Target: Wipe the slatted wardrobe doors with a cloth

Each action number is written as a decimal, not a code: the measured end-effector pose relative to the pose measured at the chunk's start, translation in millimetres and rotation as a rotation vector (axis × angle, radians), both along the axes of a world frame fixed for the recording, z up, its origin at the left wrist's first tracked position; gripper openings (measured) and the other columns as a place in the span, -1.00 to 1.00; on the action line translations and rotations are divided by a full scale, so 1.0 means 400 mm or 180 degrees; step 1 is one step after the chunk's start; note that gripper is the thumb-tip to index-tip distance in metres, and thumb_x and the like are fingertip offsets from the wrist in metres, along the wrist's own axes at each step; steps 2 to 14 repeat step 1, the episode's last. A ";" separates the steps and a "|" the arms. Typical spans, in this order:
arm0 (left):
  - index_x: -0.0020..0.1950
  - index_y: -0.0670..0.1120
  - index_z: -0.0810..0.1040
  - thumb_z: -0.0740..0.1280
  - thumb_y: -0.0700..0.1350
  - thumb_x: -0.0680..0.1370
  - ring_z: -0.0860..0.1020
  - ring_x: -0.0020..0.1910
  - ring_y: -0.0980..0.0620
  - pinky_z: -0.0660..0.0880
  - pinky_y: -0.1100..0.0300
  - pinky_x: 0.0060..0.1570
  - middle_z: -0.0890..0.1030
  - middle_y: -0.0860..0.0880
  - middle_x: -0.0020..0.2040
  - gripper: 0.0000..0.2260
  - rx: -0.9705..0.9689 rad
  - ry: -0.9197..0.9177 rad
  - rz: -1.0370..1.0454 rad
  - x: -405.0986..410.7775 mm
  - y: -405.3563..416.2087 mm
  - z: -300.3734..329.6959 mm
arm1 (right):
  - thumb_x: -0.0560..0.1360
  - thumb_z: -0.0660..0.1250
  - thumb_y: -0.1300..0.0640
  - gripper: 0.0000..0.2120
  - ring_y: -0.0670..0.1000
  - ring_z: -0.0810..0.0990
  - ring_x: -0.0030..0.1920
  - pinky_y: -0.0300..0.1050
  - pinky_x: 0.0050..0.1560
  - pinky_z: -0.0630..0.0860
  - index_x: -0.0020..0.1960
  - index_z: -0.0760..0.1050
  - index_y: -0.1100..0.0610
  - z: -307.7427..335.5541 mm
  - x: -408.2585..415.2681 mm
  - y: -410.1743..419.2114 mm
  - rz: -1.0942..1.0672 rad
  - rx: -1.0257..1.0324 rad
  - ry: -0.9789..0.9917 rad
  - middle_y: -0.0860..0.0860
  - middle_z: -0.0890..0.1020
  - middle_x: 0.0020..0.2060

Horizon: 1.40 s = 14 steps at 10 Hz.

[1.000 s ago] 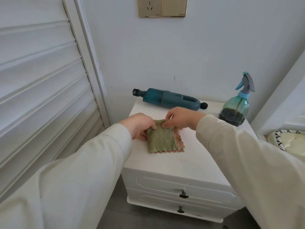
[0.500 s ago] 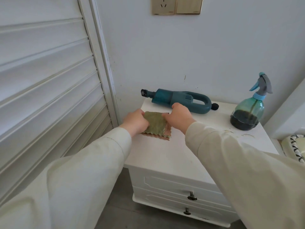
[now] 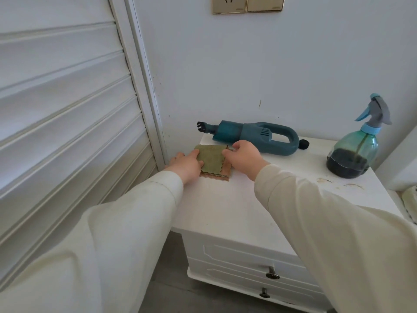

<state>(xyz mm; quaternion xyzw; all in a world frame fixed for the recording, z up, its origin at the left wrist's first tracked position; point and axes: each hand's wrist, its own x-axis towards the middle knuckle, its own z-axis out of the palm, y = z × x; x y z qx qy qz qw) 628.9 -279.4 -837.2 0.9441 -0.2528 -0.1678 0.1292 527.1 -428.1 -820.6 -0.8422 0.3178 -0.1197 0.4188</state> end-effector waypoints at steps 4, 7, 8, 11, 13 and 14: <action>0.59 0.17 0.03 0.06 0.11 0.67 0.29 0.40 -0.30 0.28 -0.18 0.41 0.23 -0.23 0.45 -0.51 -0.0026 0.0120 -0.0035 -0.010 -0.009 0.021 | 0.56 0.33 -0.06 -0.49 0.15 0.58 0.18 0.09 0.27 0.51 0.40 0.40 0.20 0.026 -0.026 -0.013 0.0148 0.0314 0.0252 0.14 0.56 0.25; 0.59 0.17 0.03 0.06 0.11 0.67 0.29 0.40 -0.30 0.28 -0.18 0.41 0.23 -0.23 0.45 -0.51 -0.0026 0.0120 -0.0035 -0.010 -0.009 0.021 | 0.56 0.33 -0.06 -0.49 0.15 0.58 0.18 0.09 0.27 0.51 0.40 0.40 0.20 0.026 -0.026 -0.013 0.0148 0.0314 0.0252 0.14 0.56 0.25; 0.59 0.17 0.03 0.06 0.11 0.67 0.29 0.40 -0.30 0.28 -0.18 0.41 0.23 -0.23 0.45 -0.51 -0.0026 0.0120 -0.0035 -0.010 -0.009 0.021 | 0.56 0.33 -0.06 -0.49 0.15 0.58 0.18 0.09 0.27 0.51 0.40 0.40 0.20 0.026 -0.026 -0.013 0.0148 0.0314 0.0252 0.14 0.56 0.25; 0.59 0.17 0.03 0.06 0.11 0.67 0.29 0.40 -0.30 0.28 -0.18 0.41 0.23 -0.23 0.45 -0.51 -0.0026 0.0120 -0.0035 -0.010 -0.009 0.021 | 0.56 0.33 -0.06 -0.49 0.15 0.58 0.18 0.09 0.27 0.51 0.40 0.40 0.20 0.026 -0.026 -0.013 0.0148 0.0314 0.0252 0.14 0.56 0.25; 0.59 0.17 0.03 0.06 0.11 0.67 0.29 0.40 -0.30 0.28 -0.18 0.41 0.23 -0.23 0.45 -0.51 -0.0026 0.0120 -0.0035 -0.010 -0.009 0.021 | 0.56 0.33 -0.06 -0.49 0.15 0.58 0.18 0.09 0.27 0.51 0.40 0.40 0.20 0.026 -0.026 -0.013 0.0148 0.0314 0.0252 0.14 0.56 0.25; 0.59 0.17 0.03 0.06 0.11 0.67 0.29 0.40 -0.30 0.28 -0.18 0.41 0.23 -0.23 0.45 -0.51 -0.0026 0.0120 -0.0035 -0.010 -0.009 0.021 | 0.56 0.33 -0.06 -0.49 0.15 0.58 0.18 0.09 0.27 0.51 0.40 0.40 0.20 0.026 -0.026 -0.013 0.0148 0.0314 0.0252 0.14 0.56 0.25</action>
